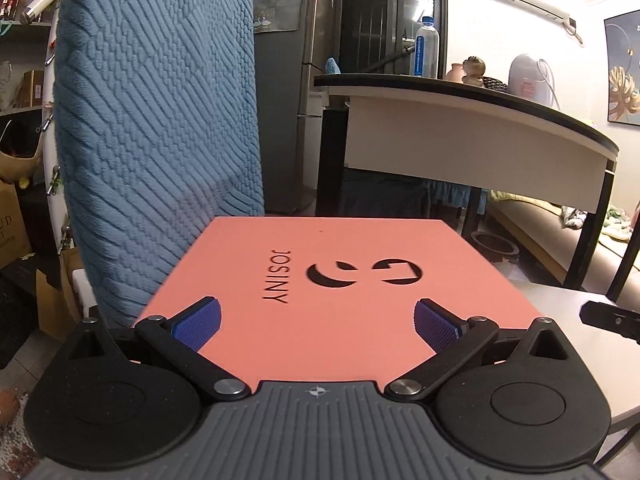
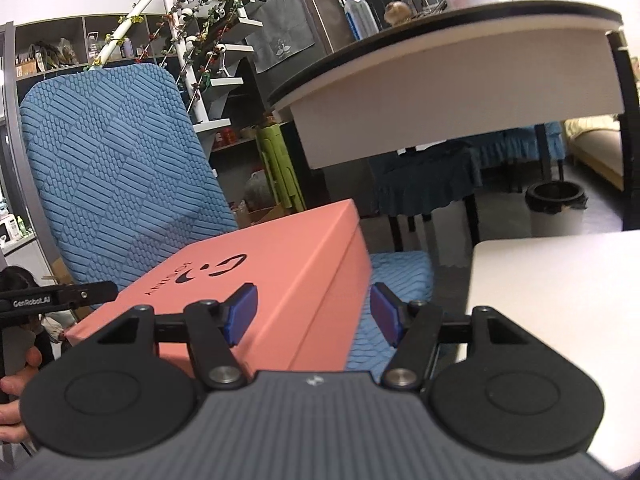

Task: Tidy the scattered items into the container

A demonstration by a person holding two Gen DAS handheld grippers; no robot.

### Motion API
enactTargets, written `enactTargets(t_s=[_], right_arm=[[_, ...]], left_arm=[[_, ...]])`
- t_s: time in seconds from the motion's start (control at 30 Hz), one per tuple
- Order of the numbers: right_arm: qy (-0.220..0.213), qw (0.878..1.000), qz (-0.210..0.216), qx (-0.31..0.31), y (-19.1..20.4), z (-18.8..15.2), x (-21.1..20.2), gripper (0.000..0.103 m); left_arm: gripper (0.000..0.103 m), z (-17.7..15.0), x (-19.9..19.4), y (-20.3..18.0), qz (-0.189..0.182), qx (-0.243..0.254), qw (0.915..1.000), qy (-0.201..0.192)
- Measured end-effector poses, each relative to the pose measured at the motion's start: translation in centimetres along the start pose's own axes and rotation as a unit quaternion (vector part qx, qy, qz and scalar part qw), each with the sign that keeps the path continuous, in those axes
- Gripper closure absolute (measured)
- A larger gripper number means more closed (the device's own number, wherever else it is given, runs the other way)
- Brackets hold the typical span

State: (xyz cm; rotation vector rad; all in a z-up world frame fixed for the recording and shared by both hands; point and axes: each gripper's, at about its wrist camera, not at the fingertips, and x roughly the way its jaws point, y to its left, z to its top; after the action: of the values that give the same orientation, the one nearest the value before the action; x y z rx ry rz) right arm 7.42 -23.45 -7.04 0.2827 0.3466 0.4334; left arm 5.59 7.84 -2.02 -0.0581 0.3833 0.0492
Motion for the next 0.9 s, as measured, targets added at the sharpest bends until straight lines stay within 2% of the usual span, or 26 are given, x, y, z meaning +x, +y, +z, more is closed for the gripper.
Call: enactTargets(t_s=[0.23, 0.57, 0.7, 0.9], right_arm=[[-0.010, 0.999, -0.037, -0.014, -1.6, 0.2, -2.9, 0.040], [-0.013, 0.995, -0.092, -0.033, -4.2, -0.4, -6.6, 0.038], [-0.013, 0.993, -0.111, -0.033, -5.0, -0.9, -8.0, 0.030], [-0.020, 0.991, -0.127, -0.045, -5.6, -1.5, -9.9, 0.009]], left_arm=[[0.000, -0.3, 0.0, -2.7, -0.005, -0.002, 1.0000, -0.005], [0.000, -1.1, 0.6, -7.8, -0.017, 0.030, 0.9994, 0.007], [0.000, -1.7, 0.8, -9.4, -0.017, 0.038, 0.9991, 0.008], [0.000, -2.6, 1.1, -11.8, -0.029, 0.085, 0.9957, 0.024]])
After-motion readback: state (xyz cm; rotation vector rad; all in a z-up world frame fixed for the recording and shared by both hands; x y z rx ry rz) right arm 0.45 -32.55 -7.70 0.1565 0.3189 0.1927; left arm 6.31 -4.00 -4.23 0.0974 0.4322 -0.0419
